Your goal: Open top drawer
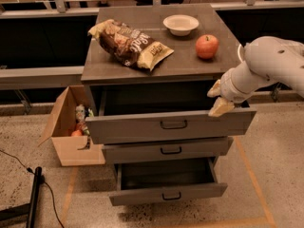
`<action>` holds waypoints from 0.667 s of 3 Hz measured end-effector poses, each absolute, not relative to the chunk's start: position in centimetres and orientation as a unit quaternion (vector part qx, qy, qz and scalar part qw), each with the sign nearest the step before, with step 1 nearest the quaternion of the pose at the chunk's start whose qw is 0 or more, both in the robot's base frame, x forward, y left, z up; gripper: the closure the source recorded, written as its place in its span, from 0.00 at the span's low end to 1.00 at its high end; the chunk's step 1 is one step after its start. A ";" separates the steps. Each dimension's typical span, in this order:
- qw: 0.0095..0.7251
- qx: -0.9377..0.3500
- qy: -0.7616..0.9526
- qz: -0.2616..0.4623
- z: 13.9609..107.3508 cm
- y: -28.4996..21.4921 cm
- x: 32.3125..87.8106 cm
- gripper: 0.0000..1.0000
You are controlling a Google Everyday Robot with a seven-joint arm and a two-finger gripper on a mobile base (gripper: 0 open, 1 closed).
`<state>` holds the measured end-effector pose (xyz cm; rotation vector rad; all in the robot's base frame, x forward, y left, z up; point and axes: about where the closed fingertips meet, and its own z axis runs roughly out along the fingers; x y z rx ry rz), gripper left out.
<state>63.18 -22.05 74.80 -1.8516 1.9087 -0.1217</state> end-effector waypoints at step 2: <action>0.247 -0.679 0.689 -0.057 77.1 -22.0 63.4 0.35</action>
Offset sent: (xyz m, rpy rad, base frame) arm 0.0061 -0.0021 0.0337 -0.0146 -0.0539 0.0114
